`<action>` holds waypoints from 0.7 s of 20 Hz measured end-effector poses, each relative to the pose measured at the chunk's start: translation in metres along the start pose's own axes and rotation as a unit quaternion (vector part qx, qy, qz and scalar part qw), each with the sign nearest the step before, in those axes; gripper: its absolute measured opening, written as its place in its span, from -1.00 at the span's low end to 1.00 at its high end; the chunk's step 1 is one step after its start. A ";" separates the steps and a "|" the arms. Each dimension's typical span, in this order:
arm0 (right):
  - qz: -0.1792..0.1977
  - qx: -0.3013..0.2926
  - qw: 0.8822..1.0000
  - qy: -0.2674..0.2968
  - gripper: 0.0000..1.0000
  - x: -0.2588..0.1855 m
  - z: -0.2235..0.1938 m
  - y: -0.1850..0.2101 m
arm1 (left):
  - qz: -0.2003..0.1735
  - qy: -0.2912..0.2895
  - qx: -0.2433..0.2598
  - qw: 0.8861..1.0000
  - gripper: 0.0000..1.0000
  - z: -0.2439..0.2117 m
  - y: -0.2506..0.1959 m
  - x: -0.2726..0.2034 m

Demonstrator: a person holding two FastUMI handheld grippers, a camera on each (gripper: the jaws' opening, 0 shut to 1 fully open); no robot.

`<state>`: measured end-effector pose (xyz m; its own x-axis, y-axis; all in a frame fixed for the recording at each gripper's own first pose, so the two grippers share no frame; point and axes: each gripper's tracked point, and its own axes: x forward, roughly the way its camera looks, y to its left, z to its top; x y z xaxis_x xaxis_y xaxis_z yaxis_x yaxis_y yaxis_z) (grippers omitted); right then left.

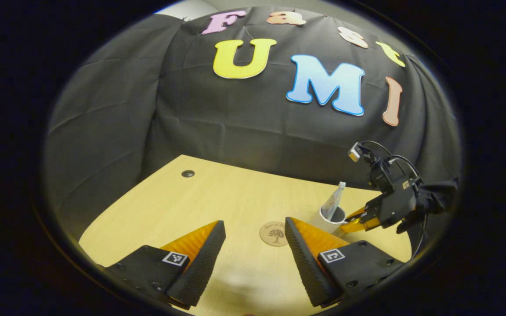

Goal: Put the toothbrush and toothpaste on the desktop into the cup, then pick up the cup and place it on the coaster on the desktop.

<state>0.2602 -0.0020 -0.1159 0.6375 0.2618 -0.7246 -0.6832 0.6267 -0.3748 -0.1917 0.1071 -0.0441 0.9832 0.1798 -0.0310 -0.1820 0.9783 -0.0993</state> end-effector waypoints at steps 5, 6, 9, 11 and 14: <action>0.006 0.002 1.000 0.002 -0.75 -0.001 -0.002 0.007 | 0.002 0.001 -0.001 1.000 0.87 -0.001 0.004 -0.001; 0.008 0.007 1.000 0.000 -0.75 -0.002 -0.001 0.009 | 0.002 0.000 -0.001 1.000 0.87 -0.001 0.005 -0.001; 0.010 0.017 1.000 -0.010 -0.75 -0.008 0.007 0.011 | 0.003 0.001 -0.001 1.000 0.87 -0.001 0.009 -0.001; 0.010 0.026 0.999 -0.021 -0.75 -0.008 0.016 0.013 | 0.004 0.000 -0.002 1.000 0.87 -0.001 0.013 -0.002; 0.015 0.044 0.998 -0.040 -0.75 -0.013 0.032 0.018 | 0.006 0.000 -0.003 1.000 0.87 -0.001 0.020 -0.003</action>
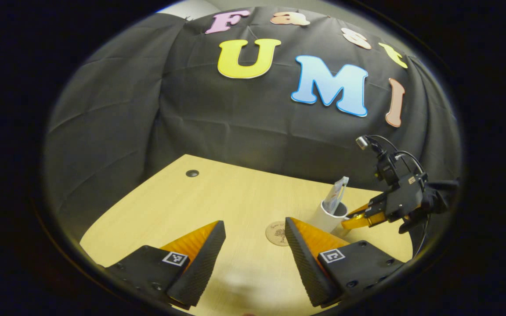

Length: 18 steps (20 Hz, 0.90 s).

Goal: Put the toothbrush and toothpaste on the desktop into the cup, then pick up the cup and place it on the coaster on the desktop.

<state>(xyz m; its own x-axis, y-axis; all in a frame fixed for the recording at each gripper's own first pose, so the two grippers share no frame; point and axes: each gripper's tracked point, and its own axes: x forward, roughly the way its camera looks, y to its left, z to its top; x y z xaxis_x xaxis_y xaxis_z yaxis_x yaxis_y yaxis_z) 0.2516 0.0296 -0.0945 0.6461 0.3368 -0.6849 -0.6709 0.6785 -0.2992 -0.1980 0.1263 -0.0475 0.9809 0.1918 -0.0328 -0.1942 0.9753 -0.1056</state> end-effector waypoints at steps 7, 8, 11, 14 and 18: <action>0.022 0.003 0.999 -0.026 -0.75 0.008 0.029 0.031 | 0.007 -0.003 -0.001 1.000 0.86 0.004 0.018 -0.006; 0.026 0.000 0.999 -0.027 -0.75 0.010 0.032 0.036 | 0.009 -0.003 -0.001 1.000 0.89 0.004 0.023 -0.008; 0.033 -0.007 0.999 -0.031 -0.75 0.022 0.042 0.053 | 0.015 -0.003 0.000 1.000 0.86 0.005 0.035 -0.013; 0.032 -0.017 0.999 -0.028 -0.75 0.029 0.049 0.068 | 0.021 -0.005 0.000 1.000 0.87 0.005 0.050 -0.022; 0.028 -0.030 0.999 -0.016 -0.75 0.039 0.051 0.079 | 0.030 -0.007 -0.004 1.000 0.87 0.006 0.066 -0.031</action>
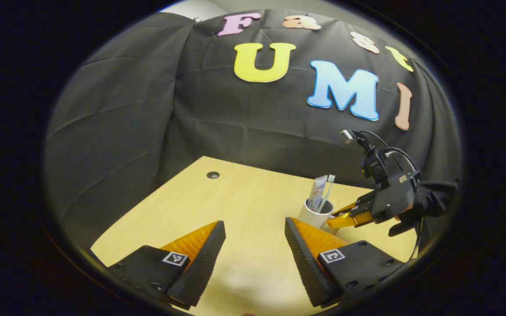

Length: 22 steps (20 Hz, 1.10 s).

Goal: Put the toothbrush and toothpaste on the desktop into the cup, then pick up the cup and place it on the coaster on the desktop.

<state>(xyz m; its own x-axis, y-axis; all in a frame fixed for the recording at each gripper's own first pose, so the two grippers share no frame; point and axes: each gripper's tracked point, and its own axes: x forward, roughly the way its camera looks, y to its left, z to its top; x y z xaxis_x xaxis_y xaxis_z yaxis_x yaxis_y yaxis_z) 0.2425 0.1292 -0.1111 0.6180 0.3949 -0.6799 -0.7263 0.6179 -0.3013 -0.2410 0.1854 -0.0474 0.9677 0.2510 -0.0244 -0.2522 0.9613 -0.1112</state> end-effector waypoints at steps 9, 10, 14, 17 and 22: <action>-0.023 0.004 1.000 0.005 -0.59 0.004 -0.003 0.002 | -0.009 -0.004 0.004 1.000 0.87 0.001 0.002 -0.011; -0.026 0.000 1.000 0.005 -0.59 0.002 -0.003 0.002 | -0.011 -0.004 0.004 1.000 0.87 0.003 0.001 -0.012; -0.033 0.005 0.999 -0.007 -0.38 -0.001 0.002 -0.001 | -0.017 -0.006 0.004 1.000 0.86 0.003 -0.005 -0.017; -0.035 0.020 0.999 -0.021 -0.38 -0.011 0.006 0.000 | -0.024 -0.009 0.007 1.000 0.86 0.005 -0.015 -0.023; -0.063 0.028 0.996 -0.061 -0.38 -0.023 0.010 -0.004 | -0.050 -0.020 0.019 0.998 0.86 0.016 -0.046 -0.027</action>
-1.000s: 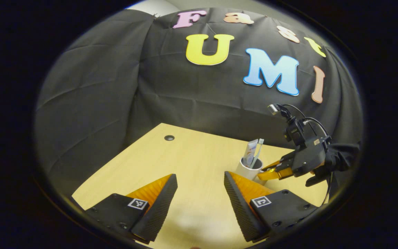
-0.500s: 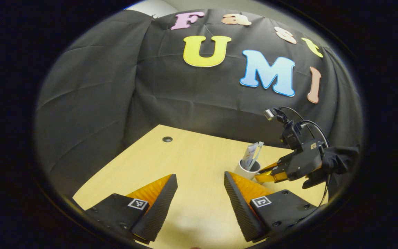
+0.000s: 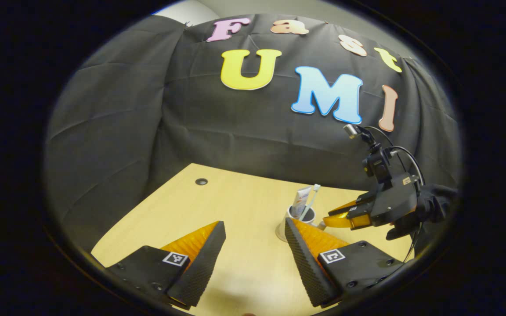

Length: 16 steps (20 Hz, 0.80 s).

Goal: Put the toothbrush and toothpaste on the desktop into the cup, then pick up the cup and place it on the coaster on the desktop.

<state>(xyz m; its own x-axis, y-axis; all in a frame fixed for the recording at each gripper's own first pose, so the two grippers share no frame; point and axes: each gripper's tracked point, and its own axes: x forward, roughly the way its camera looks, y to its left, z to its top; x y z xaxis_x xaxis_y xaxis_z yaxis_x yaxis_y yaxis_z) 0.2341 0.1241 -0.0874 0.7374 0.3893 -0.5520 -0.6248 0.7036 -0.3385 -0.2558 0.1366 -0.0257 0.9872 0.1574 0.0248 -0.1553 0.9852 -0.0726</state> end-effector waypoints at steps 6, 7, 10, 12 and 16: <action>-0.037 0.053 0.996 -0.062 -0.30 -0.032 0.007 -0.005 | -0.036 -0.021 0.020 0.999 0.86 0.021 -0.044 -0.007; -0.046 0.061 0.995 -0.072 -0.41 -0.039 0.009 -0.008 | -0.040 -0.025 0.023 0.999 0.86 0.025 -0.050 -0.009; -0.073 0.075 0.990 -0.096 -0.05 -0.061 0.010 -0.016 | -0.051 -0.042 0.032 0.997 0.86 0.040 -0.069 -0.016; -0.094 0.084 0.985 -0.117 -0.03 -0.082 0.013 -0.019 | -0.058 -0.053 0.037 0.996 0.85 0.048 -0.081 -0.022; -0.135 0.125 0.967 -0.175 0.18 -0.125 0.022 -0.023 | -0.061 -0.072 0.051 0.994 0.83 0.067 -0.098 -0.032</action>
<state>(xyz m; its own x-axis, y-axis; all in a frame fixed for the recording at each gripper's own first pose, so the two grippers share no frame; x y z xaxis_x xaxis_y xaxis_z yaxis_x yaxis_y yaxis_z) 0.1624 0.0725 0.0062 0.9342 0.3177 -0.1621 -0.3477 0.9126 -0.2149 -0.2741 0.0392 0.0473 0.9845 0.0376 0.1711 -0.0454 0.9981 0.0418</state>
